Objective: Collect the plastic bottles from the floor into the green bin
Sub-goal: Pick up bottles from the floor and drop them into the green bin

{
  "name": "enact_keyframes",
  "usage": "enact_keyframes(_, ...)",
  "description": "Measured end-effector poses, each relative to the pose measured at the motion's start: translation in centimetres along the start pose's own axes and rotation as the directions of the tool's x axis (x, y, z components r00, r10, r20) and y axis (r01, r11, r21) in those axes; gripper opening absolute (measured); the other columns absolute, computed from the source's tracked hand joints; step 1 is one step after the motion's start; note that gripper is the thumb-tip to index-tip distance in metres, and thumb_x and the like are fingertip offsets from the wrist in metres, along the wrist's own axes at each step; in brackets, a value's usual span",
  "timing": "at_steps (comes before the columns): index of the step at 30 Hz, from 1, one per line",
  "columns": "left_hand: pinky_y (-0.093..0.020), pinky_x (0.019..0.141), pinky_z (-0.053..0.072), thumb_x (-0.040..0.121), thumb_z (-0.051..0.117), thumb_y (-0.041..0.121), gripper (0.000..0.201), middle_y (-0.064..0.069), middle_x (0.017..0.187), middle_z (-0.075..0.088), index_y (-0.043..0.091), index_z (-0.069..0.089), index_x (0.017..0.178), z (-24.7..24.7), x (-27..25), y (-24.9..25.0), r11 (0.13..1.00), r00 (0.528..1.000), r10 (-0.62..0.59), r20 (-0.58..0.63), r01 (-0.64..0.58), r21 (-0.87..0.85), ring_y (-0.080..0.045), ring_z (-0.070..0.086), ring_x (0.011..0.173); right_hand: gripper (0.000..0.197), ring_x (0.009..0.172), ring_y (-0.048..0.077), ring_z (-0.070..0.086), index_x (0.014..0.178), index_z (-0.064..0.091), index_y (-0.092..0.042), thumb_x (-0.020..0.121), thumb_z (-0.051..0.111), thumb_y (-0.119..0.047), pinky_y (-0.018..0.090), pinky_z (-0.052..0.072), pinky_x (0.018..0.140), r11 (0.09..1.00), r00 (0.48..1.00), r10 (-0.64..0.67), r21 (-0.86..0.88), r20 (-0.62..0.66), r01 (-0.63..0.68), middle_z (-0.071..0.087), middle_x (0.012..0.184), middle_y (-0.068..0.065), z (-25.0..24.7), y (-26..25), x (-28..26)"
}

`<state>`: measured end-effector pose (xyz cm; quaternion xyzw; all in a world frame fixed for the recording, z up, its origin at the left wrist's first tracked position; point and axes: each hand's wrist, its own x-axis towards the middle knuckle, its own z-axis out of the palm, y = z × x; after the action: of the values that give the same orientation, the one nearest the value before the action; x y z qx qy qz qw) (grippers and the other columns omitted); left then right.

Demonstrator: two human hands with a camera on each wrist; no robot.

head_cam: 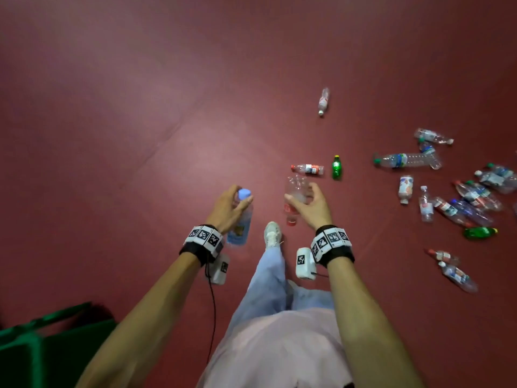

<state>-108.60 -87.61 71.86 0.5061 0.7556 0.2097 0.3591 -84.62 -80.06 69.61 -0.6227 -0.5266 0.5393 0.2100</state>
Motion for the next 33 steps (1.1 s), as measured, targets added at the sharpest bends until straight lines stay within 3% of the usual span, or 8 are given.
enact_keyframes(4, -0.045, 0.09, 0.056, 0.095, 0.045, 0.07, 0.041, -0.004, 0.114, 0.062, 0.038, 0.051, 0.12, -4.4, -6.2, 0.3, 0.989, 0.987, 0.02, -0.159, -0.043, -0.138, -0.021, 0.065, 0.099, 0.058, 0.098, 0.01, 0.063, 0.127, 0.054, -0.024, 0.08, 0.083, -0.044, 0.034, 0.053, 0.095, 0.984, 0.951, -0.171, -0.003, 0.259, 0.177, 0.061, 0.116, -0.01, 4.9, -7.9, -4.0)
enact_keyframes(8, -0.053, 0.086, 0.056, 0.098, 0.033, 0.073, 0.049, -0.007, 0.105, 0.062, 0.03, 0.047, 0.117, -9.3, -12.7, -1.8, 0.953, 0.925, -0.084, -0.371, -0.034, -0.302, -0.02, 0.066, 0.092, 0.051, 0.091, 0.003, 0.065, 0.123, 0.053, -0.031, 0.084, 0.075, -0.055, 0.024, 0.054, 0.076, 0.938, 0.852, -0.311, -0.011, 0.422, 0.347, 0.065, 0.111, -0.009, 11.7, -14.1, -8.8)
enact_keyframes(11, -0.047, 0.085, 0.058, 0.083, 0.05, 0.082, 0.067, -0.006, 0.109, 0.063, 0.021, 0.045, 0.113, -13.0, -17.7, -4.8, 0.911, 0.862, -0.216, -0.458, 0.009, -0.412, -0.022, 0.067, 0.097, 0.048, 0.093, 0.007, 0.066, 0.124, 0.053, -0.03, 0.088, 0.071, -0.055, 0.018, 0.05, 0.075, 0.892, 0.747, -0.382, 0.008, 0.545, 0.451, 0.063, 0.11, -0.012, 17.4, -17.2, -13.0)
enact_keyframes(16, -0.042, 0.093, 0.056, 0.07, 0.062, 0.088, 0.083, -0.006, 0.125, 0.051, 0.024, 0.04, 0.118, -19.1, -31.0, -15.0, 0.83, 0.638, -0.474, -0.607, 0.092, -0.55, -0.019, 0.06, 0.112, 0.055, 0.107, 0.015, 0.063, 0.12, 0.055, -0.037, 0.079, 0.068, -0.071, 0.039, 0.055, 0.096, 0.832, 0.515, -0.396, 0.061, 0.76, 0.551, 0.061, 0.113, -0.008, 32.4, -19.5, -23.0)
enact_keyframes(20, -0.034, 0.099, 0.047, 0.079, 0.08, 0.055, 0.071, -0.005, 0.126, 0.042, 0.019, 0.036, 0.12, -22.1, -43.7, -23.4, 0.744, 0.39, -0.661, -0.642, 0.228, -0.628, -0.018, 0.051, 0.114, 0.063, 0.109, 0.018, 0.065, 0.117, 0.057, -0.037, 0.073, 0.066, -0.08, 0.047, 0.055, 0.098, 0.847, 0.395, -0.336, 0.09, 0.855, 0.524, 0.064, 0.116, -0.004, 44.8, -18.8, -33.0)
enact_keyframes(25, -0.039, 0.102, 0.049, 0.067, 0.089, 0.021, 0.075, -0.008, 0.121, 0.042, 0.013, 0.033, 0.117, -24.2, -59.4, -33.7, 0.607, 0.164, -0.791, -0.59, 0.341, -0.718, -0.023, 0.055, 0.11, 0.062, 0.105, 0.015, 0.065, 0.112, 0.061, -0.028, 0.075, 0.067, -0.078, 0.046, 0.056, 0.096, 0.868, 0.308, -0.264, 0.086, 0.914, 0.488, 0.066, 0.114, -0.001, 58.0, -16.2, -45.9)
enact_keyframes(30, -0.018, 0.071, 0.049, 0.069, 0.094, 0.026, 0.058, 0.002, 0.103, 0.064, 0.014, 0.053, 0.108, -25.6, -70.4, -40.6, 0.518, 0.008, -0.844, -0.536, 0.27, -0.812, -0.007, 0.065, 0.087, 0.064, 0.103, 0.021, 0.067, 0.106, 0.06, -0.023, 0.071, 0.071, -0.076, 0.047, 0.057, 0.094, 0.878, 0.269, -0.214, 0.065, 0.939, 0.474, 0.068, 0.11, 0.003, 68.1, -14.0, -55.1)
enact_keyframes(33, -0.023, 0.067, 0.051, 0.079, 0.086, 0.018, 0.031, 0.003, 0.087, 0.072, 0.016, 0.063, 0.1, -26.4, -73.8, -44.3, 0.519, -0.072, -0.844, -0.532, 0.142, -0.843, -0.007, 0.066, 0.071, 0.058, 0.101, 0.017, 0.066, 0.106, 0.058, -0.024, 0.077, 0.07, -0.073, 0.046, 0.057, 0.093, 0.875, 0.258, -0.18, 0.035, 0.949, 0.482, 0.065, 0.108, -0.002, 73.4, -13.1, -57.6)
